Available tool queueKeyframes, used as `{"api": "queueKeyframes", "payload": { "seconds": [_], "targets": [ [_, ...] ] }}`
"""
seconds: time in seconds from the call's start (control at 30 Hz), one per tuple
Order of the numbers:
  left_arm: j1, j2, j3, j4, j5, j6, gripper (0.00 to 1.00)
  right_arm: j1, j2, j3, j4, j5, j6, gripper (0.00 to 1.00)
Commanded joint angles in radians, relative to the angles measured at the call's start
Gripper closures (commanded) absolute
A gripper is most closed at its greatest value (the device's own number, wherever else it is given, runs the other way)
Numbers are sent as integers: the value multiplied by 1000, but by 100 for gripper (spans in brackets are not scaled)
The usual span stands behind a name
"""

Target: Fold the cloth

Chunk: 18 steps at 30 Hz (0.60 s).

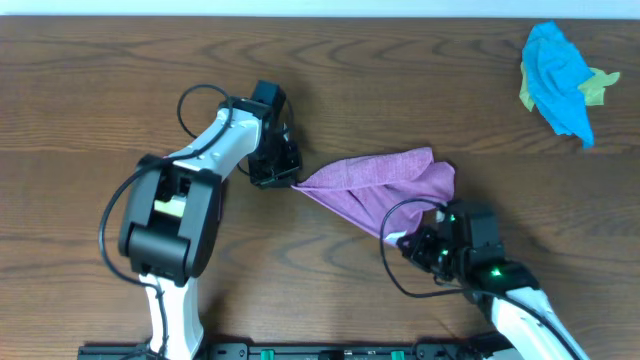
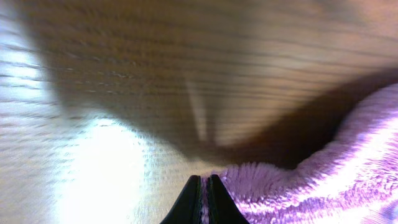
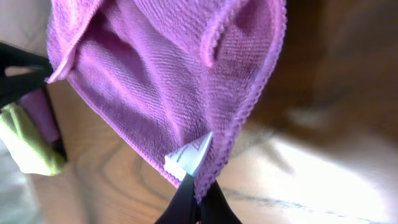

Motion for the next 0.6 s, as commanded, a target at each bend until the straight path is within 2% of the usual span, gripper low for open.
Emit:
{"api": "queueKeyframes", "payload": {
  "seconds": [0.0,0.23,0.57],
  "targets": [
    [19,-82,0,-13,-64,27,94,1,-50,71,-84,152,-150,99],
    [17,-102,-19,-130,-41,41,94,1,-55,83,-131,100,-160,99],
    [19,-246,-204,-118,-16,41,94,2,-76,127,-256,70,-168,99]
  ]
}}
